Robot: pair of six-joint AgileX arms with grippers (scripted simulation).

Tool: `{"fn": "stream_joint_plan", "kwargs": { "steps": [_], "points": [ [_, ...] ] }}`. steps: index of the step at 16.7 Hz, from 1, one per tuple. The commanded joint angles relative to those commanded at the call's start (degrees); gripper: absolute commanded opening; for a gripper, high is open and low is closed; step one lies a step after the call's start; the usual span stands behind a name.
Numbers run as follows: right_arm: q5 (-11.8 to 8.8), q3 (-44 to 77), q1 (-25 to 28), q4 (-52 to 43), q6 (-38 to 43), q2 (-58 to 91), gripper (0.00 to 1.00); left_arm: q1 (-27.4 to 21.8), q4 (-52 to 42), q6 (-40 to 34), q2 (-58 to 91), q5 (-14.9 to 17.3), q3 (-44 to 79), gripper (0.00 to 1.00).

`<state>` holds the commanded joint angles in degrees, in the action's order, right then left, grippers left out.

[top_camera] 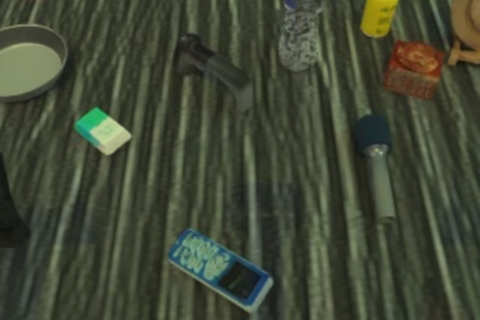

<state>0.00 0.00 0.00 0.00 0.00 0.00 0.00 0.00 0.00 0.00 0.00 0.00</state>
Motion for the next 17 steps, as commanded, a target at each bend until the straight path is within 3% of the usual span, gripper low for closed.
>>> {"fn": "stream_joint_plan", "kwargs": {
  "steps": [4,8,17],
  "points": [
    [0.2,1.5,0.7,-1.5,0.6,1.8,1.0,0.0,0.0,0.0,0.0,0.0,0.0,1.0],
    [1.1,10.2,4.5,-9.3,4.1,12.7,1.0,0.0,0.0,0.0,0.0,0.0,0.0,1.0],
    [4.2,45.4,18.1,-34.9,18.8,62.0,1.0,0.0,0.0,0.0,0.0,0.0,0.0,1.0]
  ]
}}
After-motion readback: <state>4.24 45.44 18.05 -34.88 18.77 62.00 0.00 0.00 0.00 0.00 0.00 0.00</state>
